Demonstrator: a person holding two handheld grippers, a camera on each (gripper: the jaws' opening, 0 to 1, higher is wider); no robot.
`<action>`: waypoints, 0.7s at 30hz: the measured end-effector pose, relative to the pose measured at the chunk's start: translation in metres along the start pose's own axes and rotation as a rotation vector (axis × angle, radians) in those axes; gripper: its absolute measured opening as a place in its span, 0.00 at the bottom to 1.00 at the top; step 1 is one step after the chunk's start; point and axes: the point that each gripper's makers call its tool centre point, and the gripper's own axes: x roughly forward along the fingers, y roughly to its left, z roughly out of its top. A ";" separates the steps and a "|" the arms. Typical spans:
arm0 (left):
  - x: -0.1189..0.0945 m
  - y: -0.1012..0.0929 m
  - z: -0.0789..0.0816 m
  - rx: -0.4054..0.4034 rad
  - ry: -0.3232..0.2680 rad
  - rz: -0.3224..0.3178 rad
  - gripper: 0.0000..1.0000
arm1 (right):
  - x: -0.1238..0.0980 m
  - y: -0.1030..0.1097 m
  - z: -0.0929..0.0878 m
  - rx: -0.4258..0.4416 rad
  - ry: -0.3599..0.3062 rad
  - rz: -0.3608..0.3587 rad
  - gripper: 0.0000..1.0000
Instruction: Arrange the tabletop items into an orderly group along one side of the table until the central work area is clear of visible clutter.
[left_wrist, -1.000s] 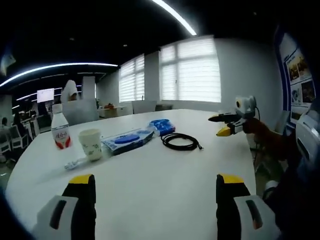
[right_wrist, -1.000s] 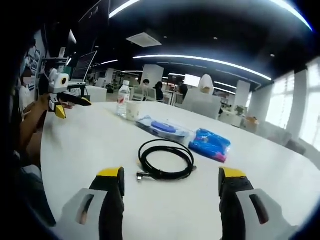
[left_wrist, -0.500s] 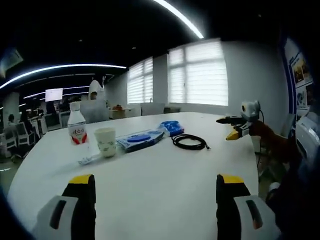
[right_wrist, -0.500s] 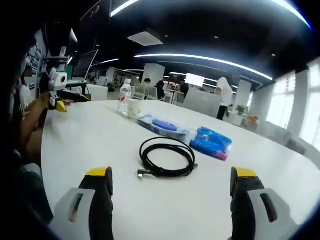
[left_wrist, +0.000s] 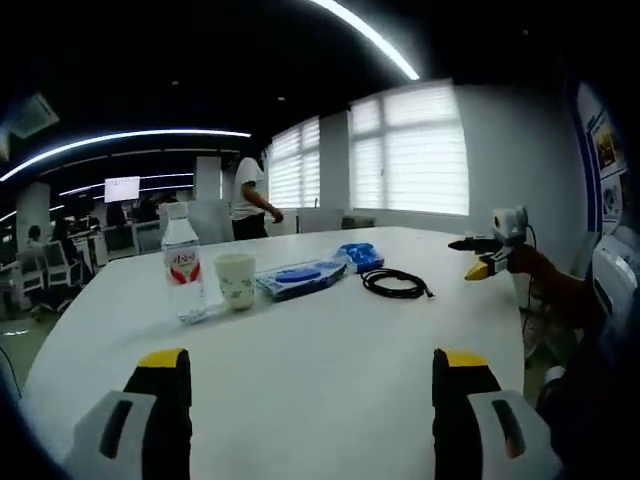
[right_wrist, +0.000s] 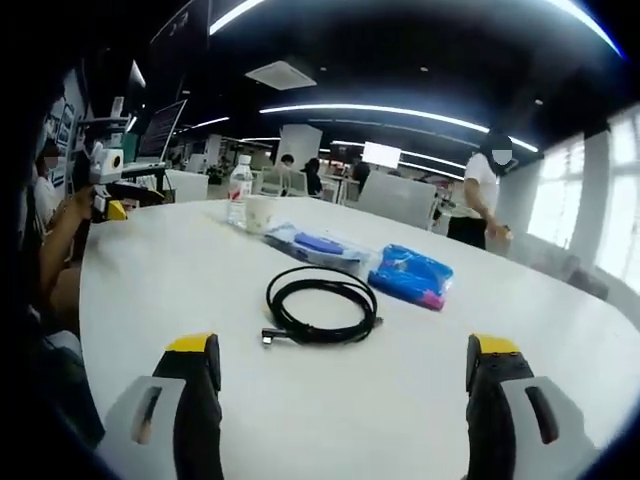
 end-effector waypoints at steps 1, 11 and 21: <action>0.000 0.000 0.000 0.000 -0.001 0.000 1.00 | 0.000 0.000 0.000 0.000 0.000 0.004 1.00; 0.001 0.001 -0.002 0.000 0.006 0.010 1.00 | -0.005 -0.008 -0.004 0.008 -0.002 0.007 1.00; 0.000 -0.001 -0.003 0.004 0.006 0.006 1.00 | 0.000 0.001 -0.007 -0.006 0.018 0.034 1.00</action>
